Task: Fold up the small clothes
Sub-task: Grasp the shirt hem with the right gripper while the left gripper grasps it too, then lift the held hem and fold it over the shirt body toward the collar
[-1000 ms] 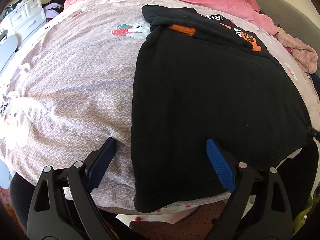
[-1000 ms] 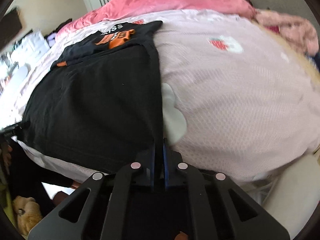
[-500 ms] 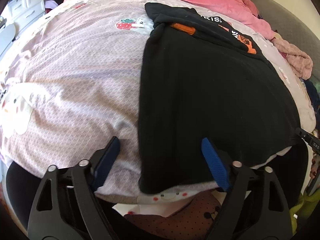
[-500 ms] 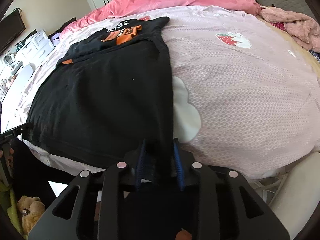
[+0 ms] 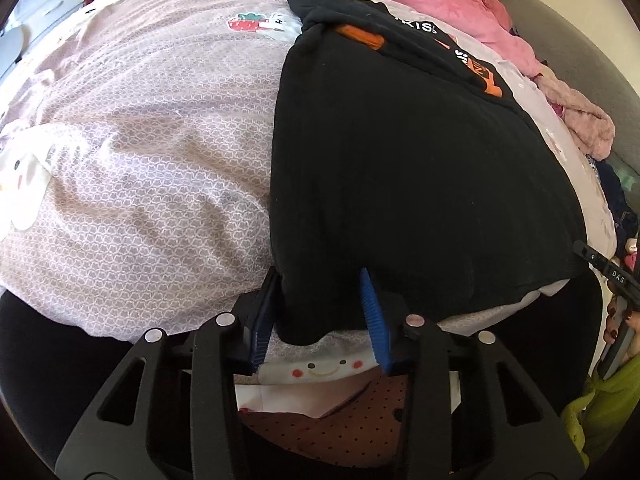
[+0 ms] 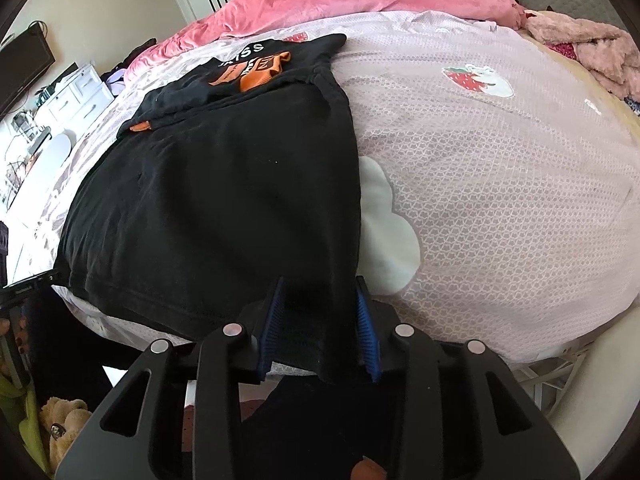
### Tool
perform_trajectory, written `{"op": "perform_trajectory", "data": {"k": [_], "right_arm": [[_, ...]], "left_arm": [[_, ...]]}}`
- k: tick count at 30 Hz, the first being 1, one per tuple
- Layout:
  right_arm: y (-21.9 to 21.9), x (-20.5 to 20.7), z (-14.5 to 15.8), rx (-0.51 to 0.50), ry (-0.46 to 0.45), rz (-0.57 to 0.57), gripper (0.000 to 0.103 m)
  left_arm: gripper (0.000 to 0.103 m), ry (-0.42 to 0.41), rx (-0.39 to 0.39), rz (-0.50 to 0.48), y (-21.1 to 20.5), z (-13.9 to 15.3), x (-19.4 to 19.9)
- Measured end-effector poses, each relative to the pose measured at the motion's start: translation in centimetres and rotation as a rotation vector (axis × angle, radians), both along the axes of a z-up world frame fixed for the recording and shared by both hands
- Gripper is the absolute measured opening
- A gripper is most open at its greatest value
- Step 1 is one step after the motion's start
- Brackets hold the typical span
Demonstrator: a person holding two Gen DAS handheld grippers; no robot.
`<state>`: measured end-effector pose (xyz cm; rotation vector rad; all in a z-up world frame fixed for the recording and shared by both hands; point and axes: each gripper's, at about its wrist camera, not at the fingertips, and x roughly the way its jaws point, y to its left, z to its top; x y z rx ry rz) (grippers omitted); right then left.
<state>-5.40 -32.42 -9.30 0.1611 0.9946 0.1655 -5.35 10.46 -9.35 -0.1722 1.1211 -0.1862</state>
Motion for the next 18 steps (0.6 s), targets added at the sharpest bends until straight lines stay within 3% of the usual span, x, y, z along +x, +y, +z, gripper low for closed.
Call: {"op": "perform_trajectory", "data": {"k": [5, 7, 9, 14, 18], "right_arm": [[0.3, 0.3, -0.1, 0.001, -0.002, -0.001, 0.036], [0.4, 0.3, -0.1, -0.006, -0.003, 0.005, 0.035], [0.4, 0.3, -0.1, -0.011, -0.007, 0.010, 0.033], [0.3, 0.1, 0.1, -0.006, -0.018, 0.013, 0.013], [0.0, -0.1, 0.7, 0.000, -0.041, 0.011, 0.007]], "left_arm": [[0.031, -0.015, -0.005, 0.012, -0.1, 0.2, 0.3], [0.025, -0.024, -0.005, 0.011, -0.2, 0.4, 0.2], [0.012, -0.033, -0.008, 0.012, 0.0, 0.7, 0.2], [0.005, -0.051, -0.022, 0.011, 0.1, 1.4, -0.1], [0.004, -0.081, -0.036, 0.008, 0.2, 2.5, -0.5]]}}
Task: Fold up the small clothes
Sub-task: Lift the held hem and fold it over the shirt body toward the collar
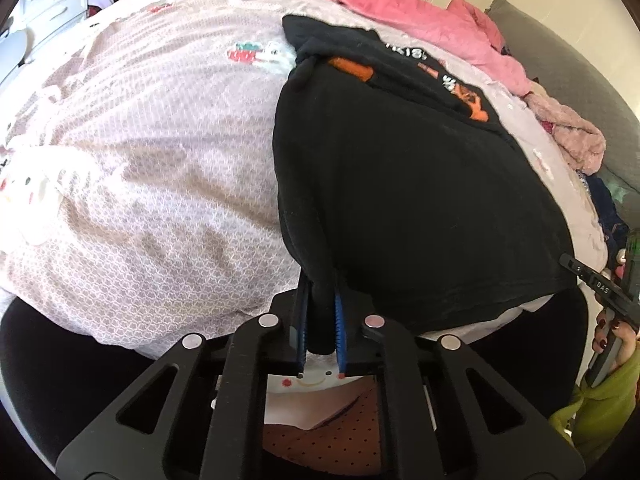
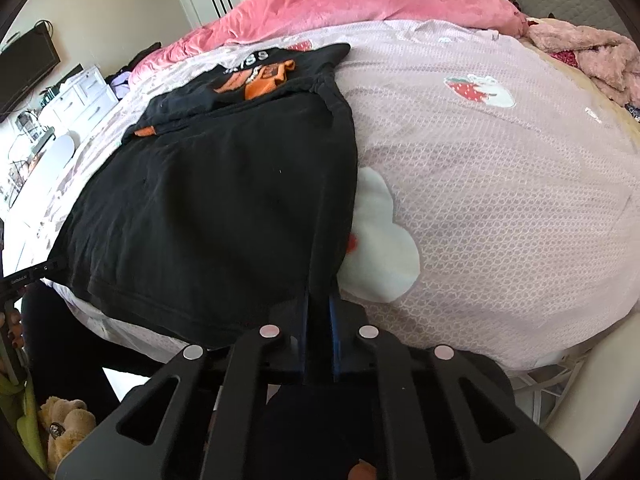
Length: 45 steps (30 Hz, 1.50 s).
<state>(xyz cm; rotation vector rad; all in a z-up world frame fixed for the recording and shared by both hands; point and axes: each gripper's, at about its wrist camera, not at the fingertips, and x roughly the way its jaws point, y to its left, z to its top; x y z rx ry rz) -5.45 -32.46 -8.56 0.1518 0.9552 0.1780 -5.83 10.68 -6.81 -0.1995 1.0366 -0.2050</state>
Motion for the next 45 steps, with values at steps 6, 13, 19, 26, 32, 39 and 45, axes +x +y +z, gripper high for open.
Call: {"op": "perform_trajectory", "data": {"k": [6, 13, 19, 26, 32, 39, 45], "right_arm": [[-0.6, 0.0, 2.7, 0.021, -0.075, 0.000, 0.007], [-0.6, 2.2, 5.7, 0.040, -0.160, 0.001, 0.007], [-0.6, 5.2, 8.0, 0.041, -0.223, -0.002, 0.007], [-0.2, 9.8, 8.8, 0.054, -0.241, -0.021, 0.007], [-0.2, 14.1, 8.5, 0.097, -0.230, -0.055, 0.007], [0.3, 19.9, 7.4, 0.085, -0.187, -0.074, 0.007], [0.0, 24.0, 6.6, 0.125, -0.149, -0.113, 0.007]], "left_arm": [[0.003, -0.070, -0.019, -0.005, 0.3, 2.9, 0.2], [0.003, -0.139, -0.042, -0.010, 0.0, 5.8, 2.4], [0.003, -0.192, -0.065, 0.019, 0.5, 8.1, 6.0], [0.003, -0.195, -0.079, 0.057, 1.0, 8.5, 10.4], [0.003, -0.185, -0.074, 0.080, 1.0, 7.7, 13.6], [0.003, -0.181, 0.005, 0.108, 0.4, 6.6, 17.5], [0.003, -0.161, 0.042, 0.126, -0.2, 5.3, 21.1]]}}
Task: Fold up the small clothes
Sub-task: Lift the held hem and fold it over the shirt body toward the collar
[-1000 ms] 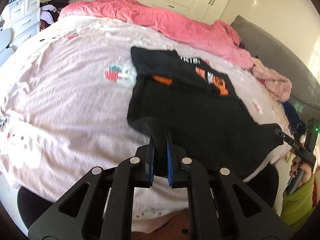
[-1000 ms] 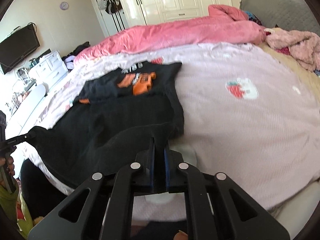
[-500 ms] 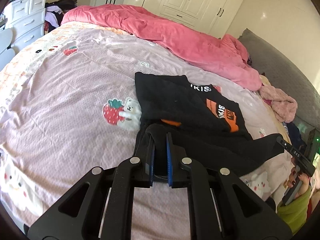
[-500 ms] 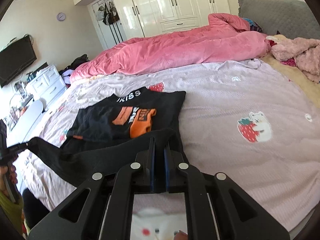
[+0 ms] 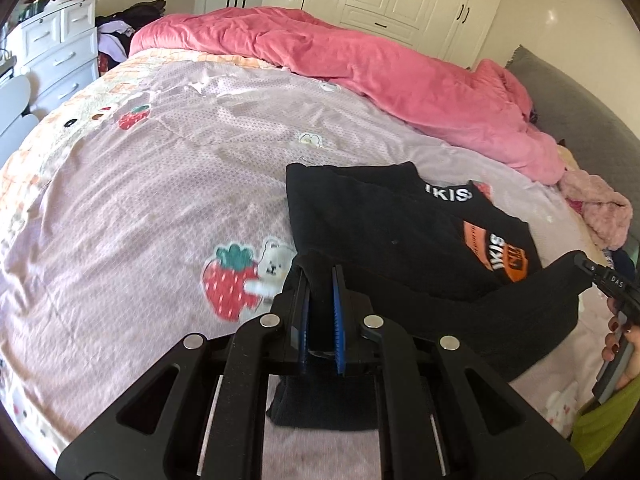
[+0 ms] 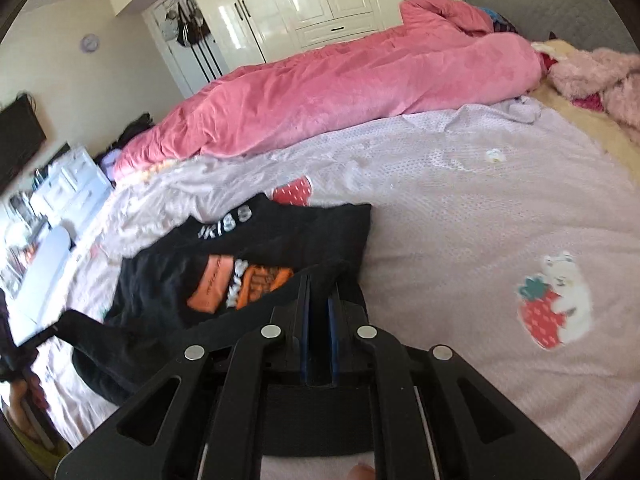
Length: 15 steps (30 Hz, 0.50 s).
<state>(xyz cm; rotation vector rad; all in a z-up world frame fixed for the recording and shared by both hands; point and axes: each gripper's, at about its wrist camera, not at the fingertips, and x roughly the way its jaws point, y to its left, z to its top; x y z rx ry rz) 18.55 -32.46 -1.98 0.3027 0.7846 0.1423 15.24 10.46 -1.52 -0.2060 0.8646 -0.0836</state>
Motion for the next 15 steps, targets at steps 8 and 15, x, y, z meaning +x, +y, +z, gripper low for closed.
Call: {"op": "perform_trajectory", "data": {"k": [8, 15], "right_arm": [[-0.2, 2.4, -3.6, 0.003, 0.053, -0.047, 0.007], [-1.1, 2.7, -4.4, 0.043, 0.065, -0.048, 0.014]], "left_arm": [[0.004, 0.034, 0.005, 0.034, -0.1, -2.1, 3.1], [0.012, 0.011, -0.023, 0.087, 0.4, -2.3, 3.4]]}}
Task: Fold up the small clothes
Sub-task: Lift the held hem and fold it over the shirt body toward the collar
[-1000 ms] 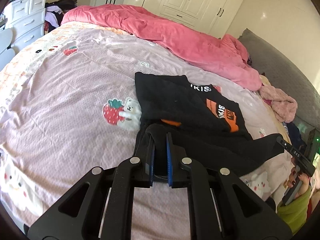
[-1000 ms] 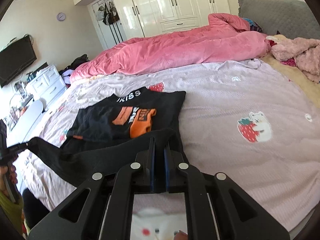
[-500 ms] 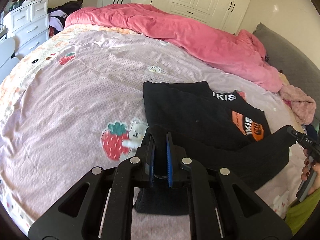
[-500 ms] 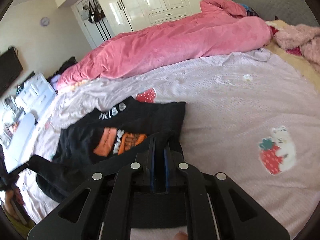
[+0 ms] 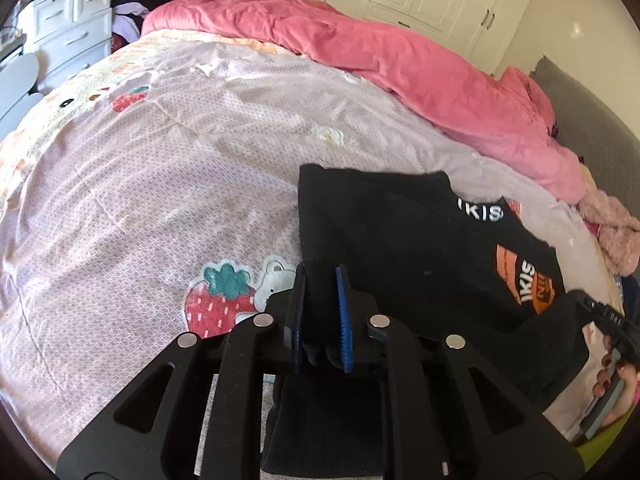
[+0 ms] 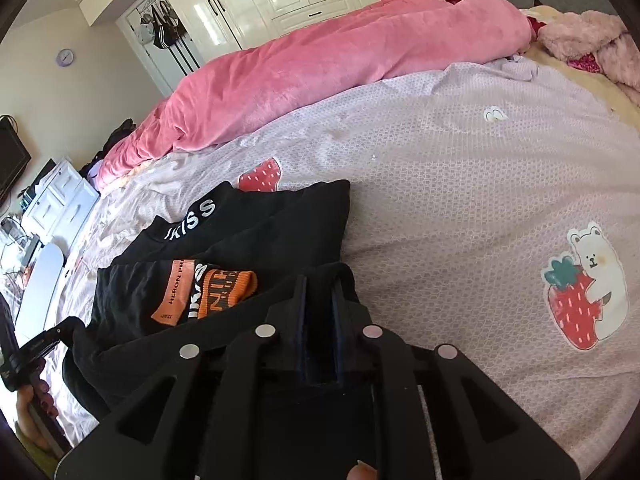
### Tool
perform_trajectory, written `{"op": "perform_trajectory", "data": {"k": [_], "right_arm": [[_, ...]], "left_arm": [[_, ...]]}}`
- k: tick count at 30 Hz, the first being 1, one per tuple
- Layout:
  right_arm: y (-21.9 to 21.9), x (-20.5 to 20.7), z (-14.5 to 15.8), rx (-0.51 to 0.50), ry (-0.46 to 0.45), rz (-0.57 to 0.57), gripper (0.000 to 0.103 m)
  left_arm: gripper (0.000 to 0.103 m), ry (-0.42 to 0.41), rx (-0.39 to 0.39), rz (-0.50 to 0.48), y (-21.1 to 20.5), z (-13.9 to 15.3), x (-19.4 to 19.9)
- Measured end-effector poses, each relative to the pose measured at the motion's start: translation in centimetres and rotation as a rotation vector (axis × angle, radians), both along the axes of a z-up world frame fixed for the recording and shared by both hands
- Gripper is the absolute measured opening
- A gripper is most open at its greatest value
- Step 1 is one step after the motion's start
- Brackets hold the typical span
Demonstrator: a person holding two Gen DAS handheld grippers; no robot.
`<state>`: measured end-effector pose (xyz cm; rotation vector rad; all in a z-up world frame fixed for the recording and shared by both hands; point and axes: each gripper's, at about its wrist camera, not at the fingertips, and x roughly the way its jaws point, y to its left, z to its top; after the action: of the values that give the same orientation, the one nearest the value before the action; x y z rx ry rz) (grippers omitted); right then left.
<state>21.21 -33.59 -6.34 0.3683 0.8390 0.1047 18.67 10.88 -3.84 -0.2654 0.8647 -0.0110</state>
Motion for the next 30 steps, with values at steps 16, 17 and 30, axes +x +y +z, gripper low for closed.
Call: {"op": "perform_trajectory", "data": {"k": [16, 17, 30], "right_arm": [[1.2, -5.4, 4.7, -0.105, -0.171, 0.069, 0.048], [1.6, -5.9, 5.3, -0.105, -0.189, 0.091, 0.048], [9.8, -9.5, 1.6, -0.162, -0.094, 0.419, 0.048]], "left_arm": [[0.027, -0.115, 0.072, -0.113, -3.5, 3.1, -7.6], [0.027, -0.109, 0.081, -0.133, -4.1, 2.8, -8.4], [0.033, -0.004, 0.246, -0.329, -11.3, -2.6, -9.3]]}}
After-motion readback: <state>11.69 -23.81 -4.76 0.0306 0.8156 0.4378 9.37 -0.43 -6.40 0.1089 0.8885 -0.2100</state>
